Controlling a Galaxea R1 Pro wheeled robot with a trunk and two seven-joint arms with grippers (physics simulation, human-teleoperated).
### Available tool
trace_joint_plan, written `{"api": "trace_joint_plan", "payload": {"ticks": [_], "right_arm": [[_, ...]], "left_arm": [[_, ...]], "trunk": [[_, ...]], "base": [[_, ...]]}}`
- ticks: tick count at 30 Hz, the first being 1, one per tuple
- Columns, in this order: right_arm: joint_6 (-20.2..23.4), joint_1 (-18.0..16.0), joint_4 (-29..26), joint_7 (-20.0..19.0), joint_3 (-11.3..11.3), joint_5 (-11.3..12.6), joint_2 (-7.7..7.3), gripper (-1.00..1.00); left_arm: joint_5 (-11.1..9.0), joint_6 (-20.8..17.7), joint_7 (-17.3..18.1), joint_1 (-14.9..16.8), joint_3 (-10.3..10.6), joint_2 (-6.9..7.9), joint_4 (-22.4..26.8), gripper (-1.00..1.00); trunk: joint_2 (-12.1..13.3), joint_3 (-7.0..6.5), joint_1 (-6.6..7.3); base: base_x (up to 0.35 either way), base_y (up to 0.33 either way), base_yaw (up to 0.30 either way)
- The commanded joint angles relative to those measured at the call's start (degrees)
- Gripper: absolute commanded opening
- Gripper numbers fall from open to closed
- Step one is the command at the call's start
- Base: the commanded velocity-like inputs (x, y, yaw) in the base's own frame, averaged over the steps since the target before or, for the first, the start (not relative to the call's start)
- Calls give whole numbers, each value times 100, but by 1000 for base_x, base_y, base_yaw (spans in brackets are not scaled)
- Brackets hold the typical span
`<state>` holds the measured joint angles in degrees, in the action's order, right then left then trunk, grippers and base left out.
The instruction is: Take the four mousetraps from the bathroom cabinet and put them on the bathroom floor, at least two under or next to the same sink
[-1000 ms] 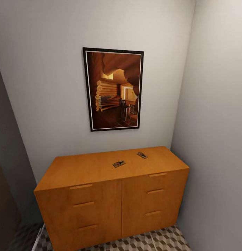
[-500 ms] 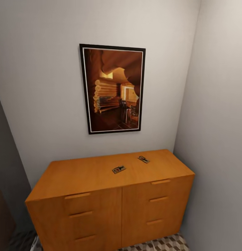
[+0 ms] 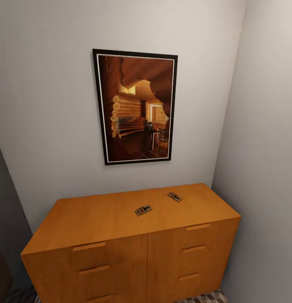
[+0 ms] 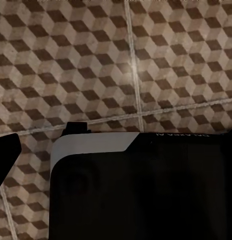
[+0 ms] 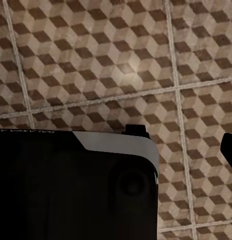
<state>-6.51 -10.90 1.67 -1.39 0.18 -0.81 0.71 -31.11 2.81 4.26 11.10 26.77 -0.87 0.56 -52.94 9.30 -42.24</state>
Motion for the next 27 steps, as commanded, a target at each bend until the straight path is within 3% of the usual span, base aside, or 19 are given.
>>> {"api": "trace_joint_plan", "payload": {"ticks": [1,27], "right_arm": [[-34,-8,18,-11,0,-7,-1,100],[-36,-8,18,-11,0,-7,-1,100]], "left_arm": [[-60,25,22,6,50,-1,-13,100],[-53,27,22,6,47,-11,-12,100]], "trunk": [[-6,8,-1],[-6,8,-1]], "base": [[21,0,0],[4,0,0]]}}
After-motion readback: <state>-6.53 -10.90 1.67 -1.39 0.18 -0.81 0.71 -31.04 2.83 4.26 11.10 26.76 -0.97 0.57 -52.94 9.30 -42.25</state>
